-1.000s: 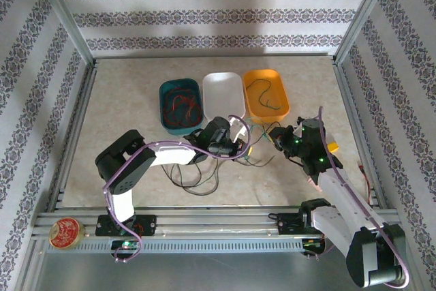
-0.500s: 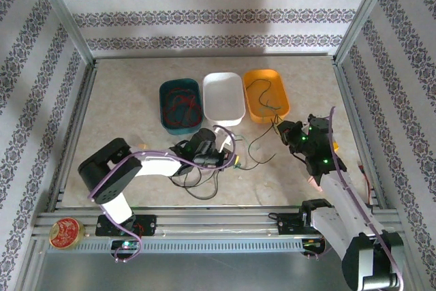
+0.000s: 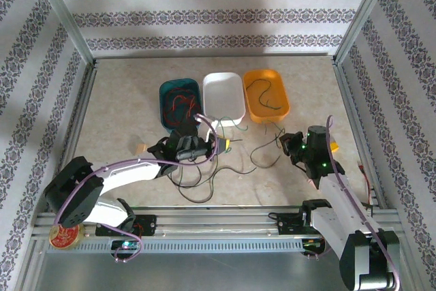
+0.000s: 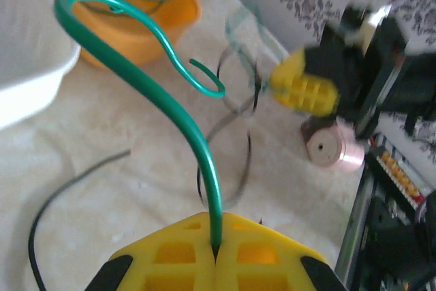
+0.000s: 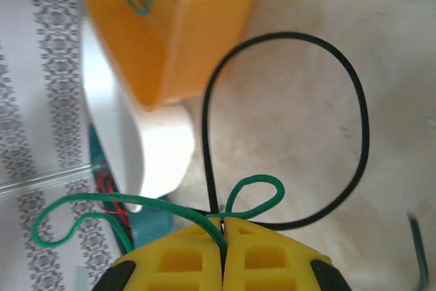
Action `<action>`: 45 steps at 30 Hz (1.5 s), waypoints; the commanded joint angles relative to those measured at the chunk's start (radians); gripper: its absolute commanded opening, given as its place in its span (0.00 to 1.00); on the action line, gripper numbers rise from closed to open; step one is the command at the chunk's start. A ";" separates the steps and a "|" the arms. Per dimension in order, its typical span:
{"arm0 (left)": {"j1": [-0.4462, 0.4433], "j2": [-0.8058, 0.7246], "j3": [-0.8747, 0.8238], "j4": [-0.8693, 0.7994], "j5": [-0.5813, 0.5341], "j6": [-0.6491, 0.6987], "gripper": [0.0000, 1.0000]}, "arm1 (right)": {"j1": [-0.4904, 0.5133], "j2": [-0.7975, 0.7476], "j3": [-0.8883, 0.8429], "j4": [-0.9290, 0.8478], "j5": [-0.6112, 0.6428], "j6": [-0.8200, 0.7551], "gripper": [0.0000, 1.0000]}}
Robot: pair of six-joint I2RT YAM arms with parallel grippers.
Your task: Untangle the cables
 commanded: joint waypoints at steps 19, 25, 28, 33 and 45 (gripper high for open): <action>0.096 0.952 1.211 -0.152 0.035 -0.120 0.00 | -0.003 -0.128 -0.049 -0.161 0.007 -0.047 0.00; 0.096 1.009 1.346 -0.269 -0.006 -0.082 0.41 | -0.004 -0.126 -0.013 -0.185 -0.005 -0.079 0.00; 0.096 0.972 1.327 -0.276 -0.041 -0.051 0.69 | -0.003 -0.129 -0.012 -0.188 -0.009 -0.082 0.00; 0.088 0.861 1.237 -0.279 -0.032 0.014 0.79 | -0.003 -0.133 -0.012 -0.189 -0.009 -0.085 0.00; 0.026 0.367 0.408 -0.090 0.113 0.074 0.80 | -0.004 -0.064 0.031 -0.123 -0.064 -0.081 0.00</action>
